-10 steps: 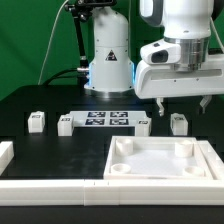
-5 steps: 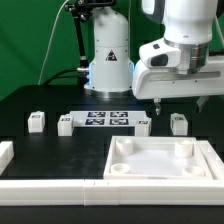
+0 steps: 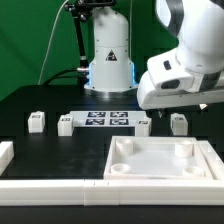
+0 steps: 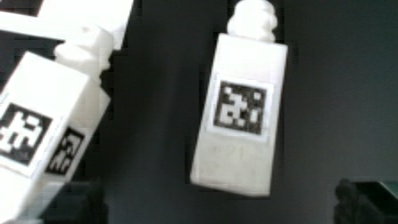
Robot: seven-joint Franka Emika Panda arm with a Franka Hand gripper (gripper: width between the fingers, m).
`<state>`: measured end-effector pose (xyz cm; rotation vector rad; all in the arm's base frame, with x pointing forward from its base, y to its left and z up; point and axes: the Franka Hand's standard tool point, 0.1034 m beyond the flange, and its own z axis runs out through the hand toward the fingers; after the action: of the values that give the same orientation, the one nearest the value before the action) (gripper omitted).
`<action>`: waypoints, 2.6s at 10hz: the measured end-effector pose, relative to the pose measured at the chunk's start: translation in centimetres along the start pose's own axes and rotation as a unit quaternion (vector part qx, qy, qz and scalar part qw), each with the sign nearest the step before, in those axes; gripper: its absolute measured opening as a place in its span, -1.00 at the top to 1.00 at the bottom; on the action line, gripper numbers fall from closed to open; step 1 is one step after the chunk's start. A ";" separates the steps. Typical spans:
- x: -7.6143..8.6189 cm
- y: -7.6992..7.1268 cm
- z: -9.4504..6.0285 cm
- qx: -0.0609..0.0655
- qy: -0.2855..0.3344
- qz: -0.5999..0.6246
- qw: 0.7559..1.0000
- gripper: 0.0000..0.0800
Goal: Assemble one leg
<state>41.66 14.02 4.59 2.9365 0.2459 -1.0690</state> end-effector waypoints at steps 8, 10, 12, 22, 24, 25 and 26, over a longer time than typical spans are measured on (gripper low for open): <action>0.1 -0.6 4.1 -0.007 -0.155 0.012 0.988 -0.62; 0.1 -0.8 5.1 -0.009 -0.150 0.013 0.989 -0.62; 0.0 -0.8 5.3 -0.010 -0.151 0.014 0.988 -0.62; 0.0 -0.9 5.3 -0.010 -0.151 0.012 0.988 0.29; -0.2 -0.7 5.0 -0.009 -0.155 0.004 0.988 0.29; -0.5 -0.3 3.3 -0.005 -0.160 -0.002 0.987 0.29; -0.9 0.0 1.6 -0.004 -0.159 -0.001 0.987 0.29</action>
Offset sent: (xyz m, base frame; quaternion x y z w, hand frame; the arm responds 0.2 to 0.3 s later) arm -0.0107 -0.0035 -0.0089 -0.0298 -0.2388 0.0380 0.9699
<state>39.96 13.82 3.93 2.7005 0.2450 -1.5066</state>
